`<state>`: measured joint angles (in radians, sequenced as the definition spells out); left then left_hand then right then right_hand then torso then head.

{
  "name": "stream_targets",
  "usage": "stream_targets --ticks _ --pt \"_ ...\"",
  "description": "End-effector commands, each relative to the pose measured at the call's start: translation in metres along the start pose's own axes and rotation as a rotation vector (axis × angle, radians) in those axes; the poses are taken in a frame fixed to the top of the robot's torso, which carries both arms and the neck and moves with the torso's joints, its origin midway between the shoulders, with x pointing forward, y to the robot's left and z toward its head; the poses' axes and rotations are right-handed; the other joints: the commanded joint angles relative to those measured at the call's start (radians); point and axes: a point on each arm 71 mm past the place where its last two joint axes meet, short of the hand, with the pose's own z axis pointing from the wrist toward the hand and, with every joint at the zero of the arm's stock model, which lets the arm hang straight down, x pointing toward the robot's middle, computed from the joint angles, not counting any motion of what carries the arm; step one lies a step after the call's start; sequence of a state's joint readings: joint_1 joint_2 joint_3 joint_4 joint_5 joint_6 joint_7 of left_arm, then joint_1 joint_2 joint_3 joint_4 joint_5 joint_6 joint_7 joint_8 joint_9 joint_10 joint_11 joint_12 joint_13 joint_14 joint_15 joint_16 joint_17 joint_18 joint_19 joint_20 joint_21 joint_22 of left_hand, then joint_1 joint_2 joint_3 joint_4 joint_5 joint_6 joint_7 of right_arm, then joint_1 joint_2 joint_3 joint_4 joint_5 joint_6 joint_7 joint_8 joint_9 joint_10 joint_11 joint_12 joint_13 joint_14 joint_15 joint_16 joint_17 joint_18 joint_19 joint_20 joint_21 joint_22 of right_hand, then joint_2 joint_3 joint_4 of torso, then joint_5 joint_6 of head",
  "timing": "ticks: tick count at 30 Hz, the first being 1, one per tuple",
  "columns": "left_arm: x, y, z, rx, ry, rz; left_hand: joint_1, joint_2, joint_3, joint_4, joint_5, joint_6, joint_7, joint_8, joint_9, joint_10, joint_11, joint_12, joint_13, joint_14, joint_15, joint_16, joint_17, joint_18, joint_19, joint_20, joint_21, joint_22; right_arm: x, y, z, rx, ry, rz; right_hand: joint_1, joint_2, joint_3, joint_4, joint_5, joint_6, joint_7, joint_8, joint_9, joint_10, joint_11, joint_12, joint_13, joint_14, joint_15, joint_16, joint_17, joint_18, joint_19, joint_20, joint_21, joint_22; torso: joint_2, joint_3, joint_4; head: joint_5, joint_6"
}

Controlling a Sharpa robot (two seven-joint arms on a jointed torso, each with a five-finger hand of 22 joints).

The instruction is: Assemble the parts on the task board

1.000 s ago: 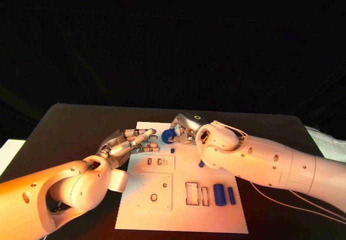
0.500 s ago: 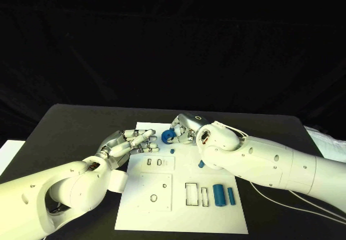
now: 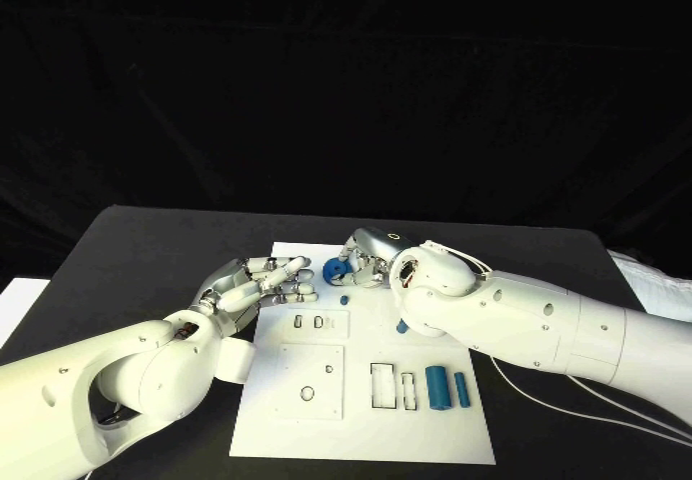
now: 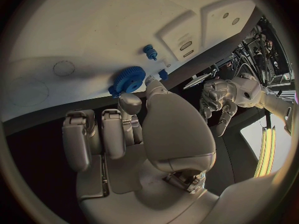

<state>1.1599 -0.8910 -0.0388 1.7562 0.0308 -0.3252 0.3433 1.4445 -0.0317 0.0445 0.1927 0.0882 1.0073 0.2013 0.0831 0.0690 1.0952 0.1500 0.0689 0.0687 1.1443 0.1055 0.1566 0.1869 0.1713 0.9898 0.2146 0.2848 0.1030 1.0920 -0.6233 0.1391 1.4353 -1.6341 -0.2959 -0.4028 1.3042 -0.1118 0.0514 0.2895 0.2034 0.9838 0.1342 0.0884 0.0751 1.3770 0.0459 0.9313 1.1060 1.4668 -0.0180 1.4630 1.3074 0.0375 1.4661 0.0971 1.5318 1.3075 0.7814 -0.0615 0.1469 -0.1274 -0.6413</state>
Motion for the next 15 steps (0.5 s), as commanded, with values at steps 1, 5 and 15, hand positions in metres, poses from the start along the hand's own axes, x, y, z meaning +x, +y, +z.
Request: stream_targets --ticks 1,5,15 --pt "0.0027 -0.0007 0.0005 0.004 0.016 -0.009 0.0 0.008 -0.001 -0.007 0.004 0.001 0.008 -0.005 -0.001 -0.002 0.006 -0.004 -0.002 0.004 0.001 -0.006 0.001 0.012 0.006 0.001 -0.006 -0.001 0.0088 -0.0022 0.0008 0.015 0.051 -0.01 -0.005 0.003 0.0 -0.001 0.002 -0.002 0.001 -0.004 -0.001 0.002 0.001 -0.002 -0.001 0.069 -0.006 0.005 0.092 -0.017 0.044 -0.008 0.004 0.178 0.0 0.0001 0.0017 0.0 -0.001" --pt "0.0025 -0.0007 0.0006 0.004 0.015 -0.009 0.0 0.008 -0.001 -0.007 0.004 0.001 0.008 -0.005 -0.001 -0.002 0.006 -0.004 -0.002 0.004 0.001 -0.006 0.001 0.012 0.006 0.001 -0.006 -0.001 0.0112 -0.0035 0.0016 0.021 0.041 -0.017 -0.006 0.0 -0.002 -0.001 0.004 -0.007 0.003 -0.009 -0.003 0.0 0.002 -0.005 -0.002 0.069 -0.005 0.003 0.089 -0.016 0.043 -0.008 0.004 0.176 0.0 0.0008 0.0005 0.004 -0.003" --pt "0.0016 -0.0006 0.0003 0.002 0.013 -0.008 -0.001 0.008 -0.001 -0.007 0.004 0.0 0.009 -0.006 -0.001 -0.003 0.007 -0.004 -0.002 0.004 0.001 -0.007 0.001 0.012 0.006 0.001 -0.006 -0.001 0.0078 -0.002 -0.0078 -0.021 -0.06 0.015 0.0 0.002 0.0 -0.002 0.041 -0.008 0.004 -0.017 -0.006 0.002 0.003 0.003 0.007 0.069 -0.004 0.005 0.093 -0.017 0.045 -0.007 0.005 0.179 0.0 0.0022 -0.0022 0.004 0.0"
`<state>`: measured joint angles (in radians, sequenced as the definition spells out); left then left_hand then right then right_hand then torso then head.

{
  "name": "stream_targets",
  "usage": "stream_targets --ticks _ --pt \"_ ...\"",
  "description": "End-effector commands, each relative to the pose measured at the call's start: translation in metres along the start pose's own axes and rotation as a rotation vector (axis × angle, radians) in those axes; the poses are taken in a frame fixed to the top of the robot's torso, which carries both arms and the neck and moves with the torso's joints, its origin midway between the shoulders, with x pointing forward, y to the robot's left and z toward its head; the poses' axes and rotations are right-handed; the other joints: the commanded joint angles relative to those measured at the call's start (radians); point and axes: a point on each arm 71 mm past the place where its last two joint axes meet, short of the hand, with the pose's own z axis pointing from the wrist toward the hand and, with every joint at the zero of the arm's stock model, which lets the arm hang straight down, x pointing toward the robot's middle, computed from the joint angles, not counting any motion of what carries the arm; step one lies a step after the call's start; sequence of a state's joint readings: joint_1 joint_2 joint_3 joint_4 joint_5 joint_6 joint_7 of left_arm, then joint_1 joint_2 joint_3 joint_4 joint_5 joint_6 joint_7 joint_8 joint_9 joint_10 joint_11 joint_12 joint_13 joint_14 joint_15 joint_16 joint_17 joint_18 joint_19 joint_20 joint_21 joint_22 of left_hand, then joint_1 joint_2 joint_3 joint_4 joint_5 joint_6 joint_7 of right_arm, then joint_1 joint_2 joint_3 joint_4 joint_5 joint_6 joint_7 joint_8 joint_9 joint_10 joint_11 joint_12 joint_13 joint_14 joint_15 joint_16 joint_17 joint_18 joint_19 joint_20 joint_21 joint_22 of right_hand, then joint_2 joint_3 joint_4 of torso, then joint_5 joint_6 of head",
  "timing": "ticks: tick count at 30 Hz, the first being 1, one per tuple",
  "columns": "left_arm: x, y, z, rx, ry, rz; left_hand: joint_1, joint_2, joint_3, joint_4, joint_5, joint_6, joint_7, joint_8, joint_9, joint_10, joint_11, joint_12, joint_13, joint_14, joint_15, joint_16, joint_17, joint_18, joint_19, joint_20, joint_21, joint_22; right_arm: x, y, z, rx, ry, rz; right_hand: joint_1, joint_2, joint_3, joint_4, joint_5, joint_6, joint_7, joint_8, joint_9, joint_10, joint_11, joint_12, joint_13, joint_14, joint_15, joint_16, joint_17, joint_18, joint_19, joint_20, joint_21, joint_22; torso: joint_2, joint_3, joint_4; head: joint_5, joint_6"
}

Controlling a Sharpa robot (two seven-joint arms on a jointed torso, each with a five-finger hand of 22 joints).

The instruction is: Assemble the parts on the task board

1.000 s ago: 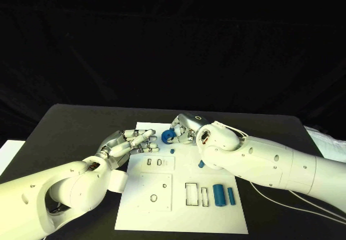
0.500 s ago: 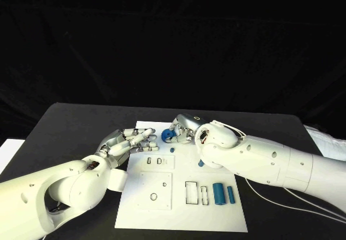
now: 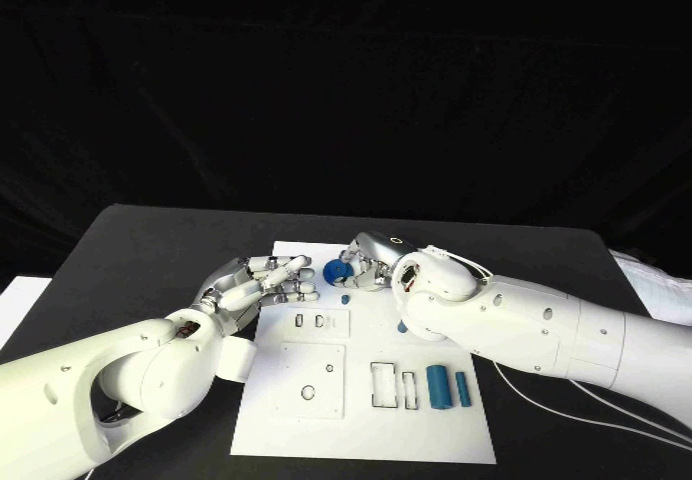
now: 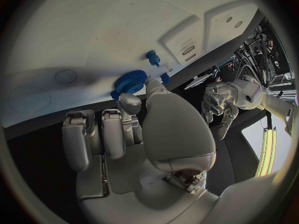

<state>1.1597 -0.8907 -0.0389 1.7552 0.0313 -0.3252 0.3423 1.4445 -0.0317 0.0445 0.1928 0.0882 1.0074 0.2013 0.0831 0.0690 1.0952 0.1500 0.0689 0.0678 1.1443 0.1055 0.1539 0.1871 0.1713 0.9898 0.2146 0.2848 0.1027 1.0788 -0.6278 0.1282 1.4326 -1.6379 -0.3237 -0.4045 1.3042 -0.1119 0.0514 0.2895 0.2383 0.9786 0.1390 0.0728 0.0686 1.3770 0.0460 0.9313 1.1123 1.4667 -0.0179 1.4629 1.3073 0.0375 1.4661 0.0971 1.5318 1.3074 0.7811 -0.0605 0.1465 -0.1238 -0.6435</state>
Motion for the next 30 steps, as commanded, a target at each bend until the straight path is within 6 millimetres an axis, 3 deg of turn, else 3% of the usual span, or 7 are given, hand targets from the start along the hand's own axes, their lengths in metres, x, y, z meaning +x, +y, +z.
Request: stream_targets --ticks 1,9,13,15,23,30 --pt "0.002 -0.001 0.0 0.004 0.014 -0.008 -0.001 0.008 -0.001 -0.007 0.004 0.0 0.009 -0.006 -0.001 -0.003 0.007 -0.004 -0.001 0.004 0.001 -0.004 0.001 0.012 0.006 0.001 -0.006 -0.001 -0.001 0.003 -0.007 -0.04 -0.07 0.02 0.001 0.002 0.0 -0.002 0.01 -0.002 -0.001 -0.002 0.001 0.002 0.003 0.003 0.001 0.069 -0.004 0.005 0.093 -0.017 0.045 -0.007 0.005 0.179 0.001 0.0015 -0.0023 0.001 0.002" --pt "0.0 -0.001 0.0 0.004 0.01 -0.007 -0.001 0.008 -0.002 -0.007 0.004 -0.001 0.01 -0.007 -0.001 -0.004 0.007 -0.005 -0.001 0.004 0.002 -0.005 0.002 0.011 0.006 0.001 -0.006 -0.001 -0.015 -0.001 -0.024 -0.104 -0.184 0.093 0.007 0.002 0.002 -0.003 0.031 0.0 -0.001 -0.003 0.001 0.002 0.002 0.004 0.004 0.069 -0.005 0.005 0.094 -0.017 0.046 -0.008 0.005 0.181 0.0 0.0018 -0.0037 -0.004 0.008" --pt "-0.001 -0.001 0.0 0.011 0.007 -0.007 -0.001 0.008 -0.002 -0.008 0.004 -0.001 0.01 -0.007 -0.001 -0.005 0.008 -0.005 -0.001 0.004 0.002 -0.005 0.002 0.011 0.006 0.001 -0.006 -0.002 -0.032 -0.014 -0.037 -0.108 -0.249 0.15 0.022 0.003 0.008 -0.008 0.063 0.003 -0.002 -0.003 0.001 -0.003 0.001 -0.008 -0.002 0.067 -0.006 -0.001 0.085 -0.015 0.04 -0.009 0.002 0.172 0.0 0.002 -0.0056 -0.009 0.005" --pt "-0.003 -0.002 0.0 0.014 0.004 -0.006 0.0 0.009 -0.001 -0.008 0.004 -0.002 0.01 -0.007 -0.001 -0.005 0.008 -0.005 -0.001 0.004 0.002 -0.005 0.002 0.011 0.006 0.001 -0.007 -0.002 -0.041 -0.025 -0.043 -0.09 -0.262 0.167 0.03 0.001 0.01 -0.01 0.068 0.003 -0.002 -0.005 0.0 -0.005 0.001 -0.011 -0.004 0.067 -0.006 -0.002 0.084 -0.015 0.039 -0.009 0.001 0.171 0.0 0.0026 -0.0084 -0.013 0.01" --pt "-0.007 -0.002 0.001 0.018 -0.007 -0.002 0.001 0.01 0.0 -0.009 0.005 -0.002 0.01 -0.008 -0.001 -0.006 0.008 -0.005 -0.001 0.004 0.002 -0.006 0.002 0.011 0.006 0.001 -0.007 -0.002 -0.061 -0.08 -0.064 -0.03 -0.166 0.22 0.078 -0.005 0.019 -0.035 0.042 0.004 -0.003 -0.005 0.0 -0.01 -0.001 -0.023 -0.008 0.067 -0.008 -0.003 0.083 -0.014 0.037 -0.01 0.0 0.169 -0.001 0.0103 -0.0278 -0.014 0.012" --pt "-0.009 -0.001 0.002 0.018 -0.009 -0.001 0.002 0.011 0.0 -0.01 0.005 -0.001 0.01 -0.008 -0.001 -0.006 0.007 -0.005 -0.001 0.004 0.002 -0.007 0.002 0.011 0.005 0.001 -0.007 -0.002 -0.064 -0.119 -0.078 -0.022 -0.071 0.199 0.139 -0.01 0.032 -0.076 0.012 0.022 -0.005 -0.001 0.001 -0.013 -0.004 -0.034 -0.013 0.066 -0.011 -0.005 0.083 -0.014 0.036 -0.013 -0.002 0.168 0.0 0.0173 -0.0343 -0.021 0.013"
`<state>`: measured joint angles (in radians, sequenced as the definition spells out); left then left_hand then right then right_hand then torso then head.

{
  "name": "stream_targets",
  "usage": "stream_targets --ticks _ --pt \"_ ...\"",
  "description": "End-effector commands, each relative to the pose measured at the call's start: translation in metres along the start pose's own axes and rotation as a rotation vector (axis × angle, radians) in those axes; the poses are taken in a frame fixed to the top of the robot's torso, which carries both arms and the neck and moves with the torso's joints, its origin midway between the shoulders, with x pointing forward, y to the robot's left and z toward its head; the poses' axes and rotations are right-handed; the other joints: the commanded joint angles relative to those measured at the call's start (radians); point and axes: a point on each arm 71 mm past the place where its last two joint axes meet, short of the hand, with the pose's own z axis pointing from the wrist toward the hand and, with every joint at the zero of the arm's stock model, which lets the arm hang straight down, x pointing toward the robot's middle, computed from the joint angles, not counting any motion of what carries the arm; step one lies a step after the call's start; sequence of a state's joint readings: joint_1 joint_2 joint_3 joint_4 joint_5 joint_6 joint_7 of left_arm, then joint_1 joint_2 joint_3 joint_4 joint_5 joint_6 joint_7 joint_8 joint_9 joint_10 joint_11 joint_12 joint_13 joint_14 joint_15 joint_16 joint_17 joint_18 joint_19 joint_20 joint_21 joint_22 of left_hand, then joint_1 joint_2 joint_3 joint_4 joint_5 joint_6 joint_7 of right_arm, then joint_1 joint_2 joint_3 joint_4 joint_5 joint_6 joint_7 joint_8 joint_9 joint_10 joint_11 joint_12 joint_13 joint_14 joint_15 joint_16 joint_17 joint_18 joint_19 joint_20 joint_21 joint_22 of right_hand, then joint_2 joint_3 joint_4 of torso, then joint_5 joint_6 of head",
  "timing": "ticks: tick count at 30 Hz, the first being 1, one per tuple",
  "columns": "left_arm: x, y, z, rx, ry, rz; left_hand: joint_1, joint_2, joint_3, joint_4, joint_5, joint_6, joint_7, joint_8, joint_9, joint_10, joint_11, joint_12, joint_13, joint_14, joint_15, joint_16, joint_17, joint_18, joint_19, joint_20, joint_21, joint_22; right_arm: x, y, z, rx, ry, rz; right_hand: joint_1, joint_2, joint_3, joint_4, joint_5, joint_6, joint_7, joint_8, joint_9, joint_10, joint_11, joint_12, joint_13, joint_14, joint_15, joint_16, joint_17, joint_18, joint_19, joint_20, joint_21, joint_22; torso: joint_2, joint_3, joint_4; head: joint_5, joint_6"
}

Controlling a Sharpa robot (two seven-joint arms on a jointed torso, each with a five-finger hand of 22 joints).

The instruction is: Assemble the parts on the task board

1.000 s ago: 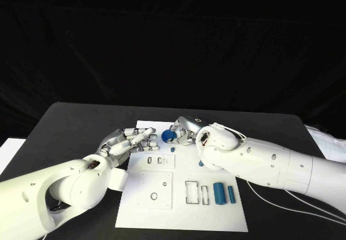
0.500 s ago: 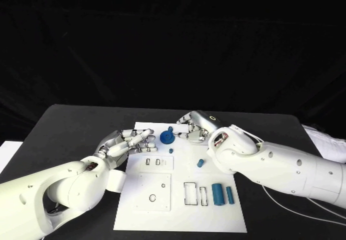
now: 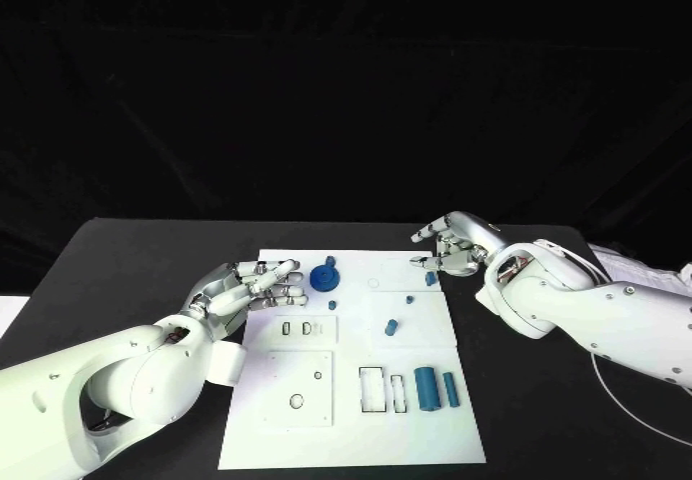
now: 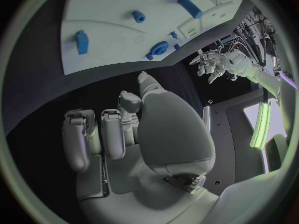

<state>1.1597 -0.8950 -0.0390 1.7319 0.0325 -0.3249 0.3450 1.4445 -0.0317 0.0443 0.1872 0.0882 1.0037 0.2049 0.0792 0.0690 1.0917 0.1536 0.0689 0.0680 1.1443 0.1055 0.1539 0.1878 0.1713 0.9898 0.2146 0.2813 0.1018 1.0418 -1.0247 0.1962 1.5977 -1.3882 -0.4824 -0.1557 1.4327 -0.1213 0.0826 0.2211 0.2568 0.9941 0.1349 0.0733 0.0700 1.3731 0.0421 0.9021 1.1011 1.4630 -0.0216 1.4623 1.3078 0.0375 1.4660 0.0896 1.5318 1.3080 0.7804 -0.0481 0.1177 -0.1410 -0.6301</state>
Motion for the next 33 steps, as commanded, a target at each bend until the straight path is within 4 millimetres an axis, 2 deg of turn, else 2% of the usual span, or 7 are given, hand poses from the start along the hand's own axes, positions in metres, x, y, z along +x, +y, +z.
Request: stream_targets --ticks 1,3,6,11,18,29,33 --pt "0.002 -0.001 0.001 0.015 0.017 -0.009 0.002 0.011 0.001 -0.005 0.005 0.002 0.006 -0.004 -0.001 -0.002 0.004 -0.005 -0.001 0.004 0.002 -0.007 0.002 0.011 0.005 0.001 -0.004 -0.001 0.005 -0.007 -0.003 -0.054 0.111 0.04 0.014 -0.002 0.002 -0.01 -0.007 0.006 -0.001 -0.003 0.0 -0.01 -0.001 -0.005 -0.002 0.07 -0.007 -0.005 0.082 -0.014 0.036 -0.006 -0.002 0.167 0.001 0.0059 -0.0066 -0.004 0.001" --pt "0.001 -0.001 0.001 0.015 0.017 -0.009 0.002 0.011 0.001 -0.005 0.005 0.002 0.006 -0.004 -0.001 -0.002 0.004 -0.005 -0.001 0.004 0.002 -0.007 0.002 0.011 0.005 0.001 -0.004 -0.001 0.003 -0.017 -0.004 -0.044 0.114 0.032 0.021 -0.005 0.002 -0.016 -0.009 0.002 0.0 -0.006 -0.001 -0.01 0.0 -0.006 -0.002 0.07 -0.007 -0.004 0.083 -0.014 0.036 -0.006 -0.001 0.168 0.001 0.0059 -0.0077 -0.006 0.001" --pt "0.001 -0.001 0.002 0.015 0.017 -0.009 0.003 0.011 0.001 -0.005 0.005 0.003 0.006 -0.004 -0.001 -0.002 0.004 -0.005 -0.001 0.004 0.002 -0.007 0.002 0.011 0.005 0.001 -0.004 -0.001 0.002 -0.028 -0.004 -0.029 0.113 0.012 0.025 -0.007 0.002 -0.019 -0.008 -0.004 0.001 -0.009 -0.003 -0.01 0.001 -0.007 -0.002 0.07 -0.006 -0.004 0.083 -0.014 0.036 -0.006 -0.001 0.168 0.001 0.0047 -0.0043 -0.01 0.001" --pt "0.001 -0.001 0.002 0.015 0.017 -0.009 0.003 0.011 0.001 -0.005 0.005 0.003 0.006 -0.004 -0.001 -0.002 0.004 -0.005 -0.001 0.004 0.002 -0.007 0.002 0.011 0.005 0.001 -0.004 -0.001 0.008 -0.039 -0.005 -0.021 0.122 -0.028 0.023 -0.008 0.0 -0.018 -0.003 -0.009 0.002 -0.01 -0.004 -0.01 0.002 -0.009 -0.003 0.07 -0.005 -0.004 0.083 -0.014 0.036 -0.005 -0.002 0.167 0.001 0.0035 -0.0042 -0.01 0.003" --pt "0.0 0.0 0.002 0.014 0.016 -0.009 0.003 0.011 0.001 -0.005 0.005 0.003 0.006 -0.004 -0.001 -0.002 0.004 -0.005 -0.001 0.004 0.002 -0.007 0.002 0.011 0.005 0.001 -0.004 -0.001 0.018 -0.045 -0.004 -0.01 0.134 -0.04 0.023 -0.007 0.0 -0.018 -0.002 -0.01 0.003 -0.01 -0.004 -0.009 0.003 -0.007 -0.002 0.07 -0.005 -0.004 0.084 -0.014 0.037 -0.005 -0.001 0.169 0.0 0.0014 -0.0033 -0.011 -0.002" --pt "-0.003 0.0 0.002 0.012 0.007 -0.006 0.003 0.011 0.001 -0.005 0.005 0.003 0.006 -0.004 -0.001 -0.002 0.004 -0.005 -0.001 0.004 0.002 -0.007 0.002 0.011 0.005 0.001 -0.004 -0.001 0.022 -0.048 -0.004 -0.009 0.151 -0.043 0.029 0.001 0.006 -0.021 -0.008 0.001 0.001 -0.004 -0.001 -0.006 0.002 -0.005 0.0 0.071 -0.005 -0.003 0.087 -0.015 0.038 -0.004 -0.001 0.17 -0.001 0.0014 -0.006 -0.007 -0.009" --pt "-0.003 0.0 0.002 0.011 0.006 -0.006 0.004 0.013 0.002 -0.007 0.005 0.003 0.006 -0.005 0.0 -0.002 0.004 -0.005 -0.001 0.004 0.002 -0.008 0.002 0.011 0.005 0.001 -0.004 -0.002 0.022 -0.049 -0.005 -0.008 0.154 -0.044 0.03 0.004 0.007 -0.022 -0.009 0.006 0.001 -0.002 0.0 -0.006 0.001 -0.004 0.001 0.071 -0.006 -0.002 0.087 -0.015 0.038 -0.005 0.0 0.171 -0.001 0.0009 -0.005 -0.01 -0.011"
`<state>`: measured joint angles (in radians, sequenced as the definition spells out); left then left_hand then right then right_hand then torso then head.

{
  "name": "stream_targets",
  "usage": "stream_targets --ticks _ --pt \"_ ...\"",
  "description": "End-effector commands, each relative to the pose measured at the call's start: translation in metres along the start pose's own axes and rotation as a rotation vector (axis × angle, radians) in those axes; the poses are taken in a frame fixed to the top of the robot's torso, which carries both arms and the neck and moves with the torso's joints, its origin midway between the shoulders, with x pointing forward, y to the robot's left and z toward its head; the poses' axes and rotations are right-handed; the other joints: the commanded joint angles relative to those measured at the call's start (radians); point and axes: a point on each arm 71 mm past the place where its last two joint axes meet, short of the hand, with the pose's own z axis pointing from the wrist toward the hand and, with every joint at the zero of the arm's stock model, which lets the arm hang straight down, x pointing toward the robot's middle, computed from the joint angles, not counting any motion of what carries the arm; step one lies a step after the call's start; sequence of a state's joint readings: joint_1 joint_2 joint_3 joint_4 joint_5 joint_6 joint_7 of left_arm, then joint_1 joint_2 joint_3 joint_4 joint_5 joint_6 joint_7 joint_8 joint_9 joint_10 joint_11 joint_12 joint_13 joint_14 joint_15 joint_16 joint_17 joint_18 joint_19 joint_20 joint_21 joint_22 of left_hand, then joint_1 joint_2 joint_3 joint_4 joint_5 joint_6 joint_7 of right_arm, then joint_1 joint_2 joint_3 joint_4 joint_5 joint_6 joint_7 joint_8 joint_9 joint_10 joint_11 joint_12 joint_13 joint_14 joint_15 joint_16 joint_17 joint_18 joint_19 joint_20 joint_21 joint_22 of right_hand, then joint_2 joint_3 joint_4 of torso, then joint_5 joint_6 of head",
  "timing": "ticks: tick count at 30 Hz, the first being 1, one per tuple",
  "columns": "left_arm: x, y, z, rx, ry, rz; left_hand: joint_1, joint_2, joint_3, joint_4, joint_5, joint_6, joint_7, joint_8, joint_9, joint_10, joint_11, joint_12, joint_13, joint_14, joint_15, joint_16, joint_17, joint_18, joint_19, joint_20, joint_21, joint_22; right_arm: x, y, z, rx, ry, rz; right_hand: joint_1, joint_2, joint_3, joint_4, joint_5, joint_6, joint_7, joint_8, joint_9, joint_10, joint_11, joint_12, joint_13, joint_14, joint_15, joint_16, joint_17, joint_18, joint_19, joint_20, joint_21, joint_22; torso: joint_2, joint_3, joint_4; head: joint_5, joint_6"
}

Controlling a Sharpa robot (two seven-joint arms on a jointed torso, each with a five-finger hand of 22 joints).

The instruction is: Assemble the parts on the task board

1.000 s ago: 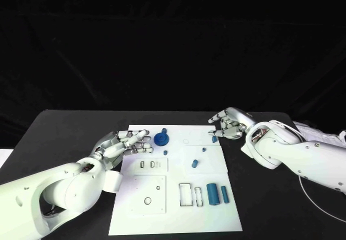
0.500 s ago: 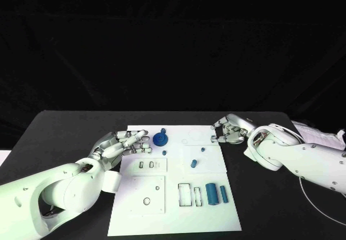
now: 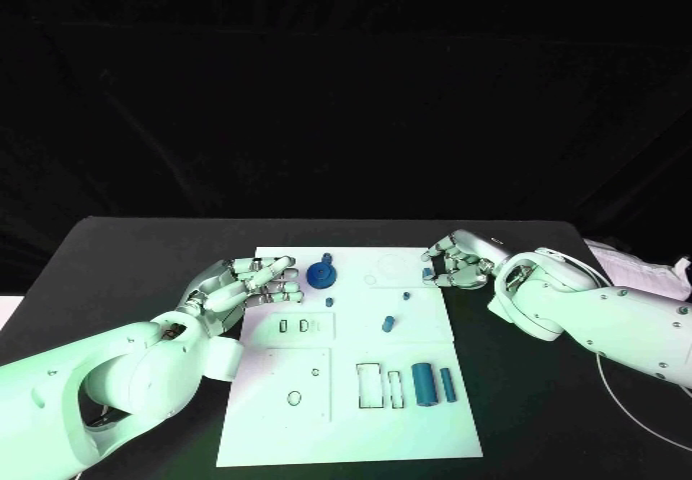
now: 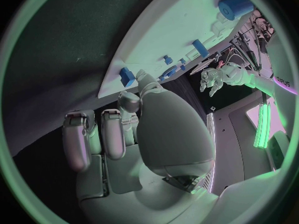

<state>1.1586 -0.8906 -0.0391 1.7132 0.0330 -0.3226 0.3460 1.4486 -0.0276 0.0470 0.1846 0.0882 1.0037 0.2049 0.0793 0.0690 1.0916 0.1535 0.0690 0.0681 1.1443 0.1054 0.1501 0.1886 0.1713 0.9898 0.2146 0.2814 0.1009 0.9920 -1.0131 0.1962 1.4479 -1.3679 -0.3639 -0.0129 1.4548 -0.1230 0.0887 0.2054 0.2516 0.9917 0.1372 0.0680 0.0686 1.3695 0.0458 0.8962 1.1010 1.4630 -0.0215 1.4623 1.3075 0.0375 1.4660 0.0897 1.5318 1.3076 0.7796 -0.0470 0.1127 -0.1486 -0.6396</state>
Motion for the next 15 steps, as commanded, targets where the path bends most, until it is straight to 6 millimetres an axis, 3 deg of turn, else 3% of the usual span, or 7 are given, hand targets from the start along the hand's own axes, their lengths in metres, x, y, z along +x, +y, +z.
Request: stream_targets --ticks 1,15 --pt "0.0021 -0.001 0.0003 0.011 0.018 -0.009 0.0 0.008 0.0 -0.004 0.005 0.003 0.006 -0.005 0.0 -0.002 0.004 -0.005 -0.001 0.004 0.002 -0.004 0.002 0.012 0.005 0.001 -0.004 -0.001 0.0019 0.0008 -0.0004 -0.02 0.022 -0.015 0.008 0.006 0.001 -0.006 -0.003 0.008 -0.001 0.003 0.001 -0.002 -0.003 0.002 0.001 0.071 -0.006 -0.002 0.088 -0.015 0.038 -0.005 0.0 0.171 -0.001 -0.0004 0.0004 -0.003 -0.002" --pt "0.0019 -0.0008 0.0006 0.009 0.017 -0.009 0.001 0.01 0.0 -0.005 0.005 0.003 0.006 -0.005 0.0 -0.003 0.004 -0.005 -0.001 0.004 0.002 -0.005 0.002 0.012 0.005 0.002 -0.004 -0.001 0.0056 -0.0042 0.0003 -0.008 0.039 -0.016 0.016 0.017 0.012 -0.013 -0.003 0.031 -0.005 0.009 0.003 0.0 -0.006 0.003 0.003 0.072 -0.009 0.0 0.092 -0.015 0.041 -0.007 0.001 0.174 -0.001 -0.0006 0.0014 -0.01 -0.004"
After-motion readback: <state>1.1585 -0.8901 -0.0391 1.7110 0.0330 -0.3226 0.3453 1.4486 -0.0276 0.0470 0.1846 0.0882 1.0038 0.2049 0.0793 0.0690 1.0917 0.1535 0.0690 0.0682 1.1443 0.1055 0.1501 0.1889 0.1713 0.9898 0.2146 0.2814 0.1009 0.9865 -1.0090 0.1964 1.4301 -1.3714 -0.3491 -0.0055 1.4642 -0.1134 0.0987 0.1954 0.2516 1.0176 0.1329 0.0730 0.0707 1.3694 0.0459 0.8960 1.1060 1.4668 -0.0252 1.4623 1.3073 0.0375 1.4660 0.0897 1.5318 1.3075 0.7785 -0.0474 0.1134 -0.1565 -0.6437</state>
